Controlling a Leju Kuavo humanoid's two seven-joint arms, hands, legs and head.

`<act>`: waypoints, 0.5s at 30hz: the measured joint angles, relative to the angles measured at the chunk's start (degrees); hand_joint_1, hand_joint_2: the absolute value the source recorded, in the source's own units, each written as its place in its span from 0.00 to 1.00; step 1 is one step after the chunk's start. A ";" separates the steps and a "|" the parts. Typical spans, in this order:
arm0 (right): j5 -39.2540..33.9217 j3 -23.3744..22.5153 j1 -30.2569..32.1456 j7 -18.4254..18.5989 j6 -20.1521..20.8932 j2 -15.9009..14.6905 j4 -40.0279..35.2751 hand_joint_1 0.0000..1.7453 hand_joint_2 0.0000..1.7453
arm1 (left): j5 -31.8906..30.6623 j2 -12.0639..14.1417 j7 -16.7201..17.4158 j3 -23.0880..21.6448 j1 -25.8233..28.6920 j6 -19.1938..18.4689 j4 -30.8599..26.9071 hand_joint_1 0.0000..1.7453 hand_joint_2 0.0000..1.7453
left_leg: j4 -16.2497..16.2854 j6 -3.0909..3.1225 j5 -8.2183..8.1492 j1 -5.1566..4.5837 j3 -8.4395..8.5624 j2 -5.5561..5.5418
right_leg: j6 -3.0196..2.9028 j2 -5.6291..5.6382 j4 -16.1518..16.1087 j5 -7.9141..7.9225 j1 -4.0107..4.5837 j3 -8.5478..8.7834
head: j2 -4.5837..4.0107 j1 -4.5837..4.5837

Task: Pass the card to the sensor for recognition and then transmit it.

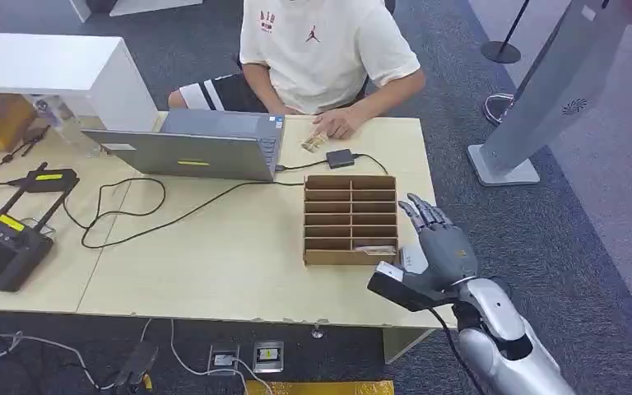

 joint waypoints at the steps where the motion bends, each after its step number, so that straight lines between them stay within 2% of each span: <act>1: -0.15 0.06 0.00 -0.11 0.00 0.09 0.17 0.00 1.00 | 0.00 -0.07 0.00 -0.02 -0.10 -0.04 0.00 0.00 0.00 | 0.00 0.00 0.00 0.00 0.00 0.00 | 0.00 0.00 0.00 0.00 0.00 0.00 | 0.00 0.02; 15: -2.58 1.35 -0.10 -1.86 1.05 0.87 1.09 0.00 1.00 | 0.00 -0.39 0.00 -0.02 -0.90 -0.55 0.04 0.00 0.00 | 0.00 0.00 0.00 0.00 0.00 0.00 | 0.00 0.00 0.00 0.00 0.00 0.00 | 0.00 0.00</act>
